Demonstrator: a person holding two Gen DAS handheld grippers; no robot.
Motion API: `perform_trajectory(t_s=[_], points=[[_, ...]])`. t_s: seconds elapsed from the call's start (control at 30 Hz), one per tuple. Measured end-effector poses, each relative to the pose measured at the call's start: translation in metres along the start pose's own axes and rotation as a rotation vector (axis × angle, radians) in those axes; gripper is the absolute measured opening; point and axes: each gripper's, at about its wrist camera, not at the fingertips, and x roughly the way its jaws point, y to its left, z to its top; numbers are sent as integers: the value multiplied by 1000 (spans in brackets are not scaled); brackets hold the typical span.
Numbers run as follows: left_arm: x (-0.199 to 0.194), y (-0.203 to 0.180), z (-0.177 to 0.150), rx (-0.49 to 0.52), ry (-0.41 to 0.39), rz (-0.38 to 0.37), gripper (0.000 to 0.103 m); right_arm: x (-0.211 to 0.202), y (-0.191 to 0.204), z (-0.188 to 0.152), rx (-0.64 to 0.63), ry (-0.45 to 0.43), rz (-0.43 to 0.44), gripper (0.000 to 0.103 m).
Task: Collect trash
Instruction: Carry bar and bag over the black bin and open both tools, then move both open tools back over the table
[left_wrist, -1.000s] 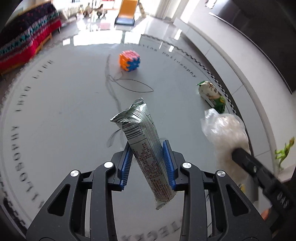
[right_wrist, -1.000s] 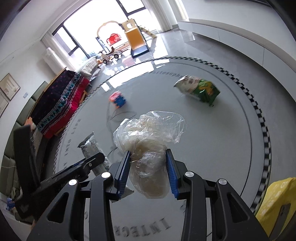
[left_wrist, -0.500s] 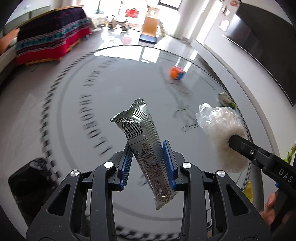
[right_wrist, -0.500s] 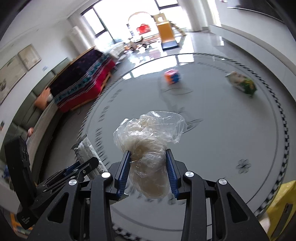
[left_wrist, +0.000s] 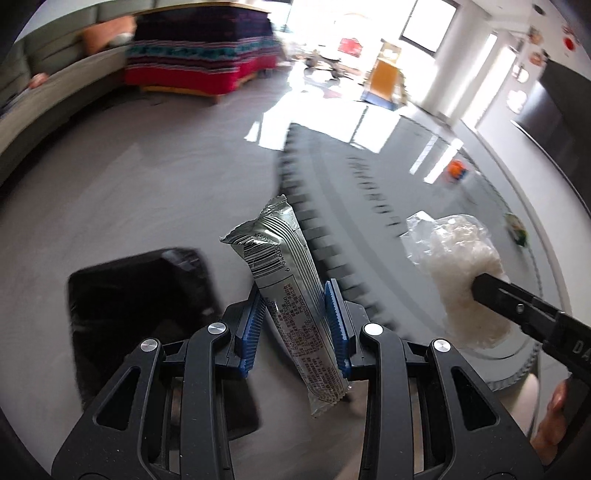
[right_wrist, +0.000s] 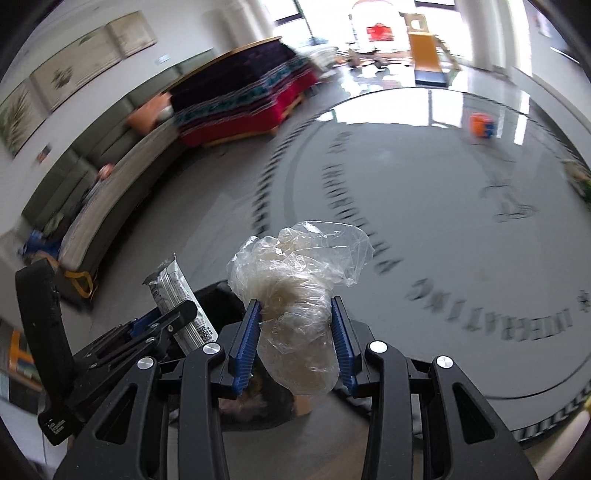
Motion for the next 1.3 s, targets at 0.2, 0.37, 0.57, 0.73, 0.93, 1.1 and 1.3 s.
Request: perform_trajectory(t_s=[0.2, 0.37, 0.57, 0.73, 0.93, 1.1, 1.3], points=[[-11, 70, -40, -110, 10, 119, 33, 40, 57, -35, -85, 99, 98, 40], [-15, 122, -64, -194, 28, 229, 33, 73, 100, -64, -177, 206, 118, 40], [-20, 158, -70, -242, 35, 355, 97, 94, 150, -69, -300, 249, 118, 60], [-26, 170, -71, -248, -1, 413, 97, 95, 151, -75, -293, 222, 109, 64], [-23, 175, -74, -252, 13, 401, 97, 94, 138, -72, -249, 226, 122, 64], [-22, 159, -69, -217, 18, 393, 97, 90, 124, -67, -211, 216, 136, 64], [-20, 128, -58, -157, 7, 371, 97, 75, 103, -58, -173, 181, 150, 66]])
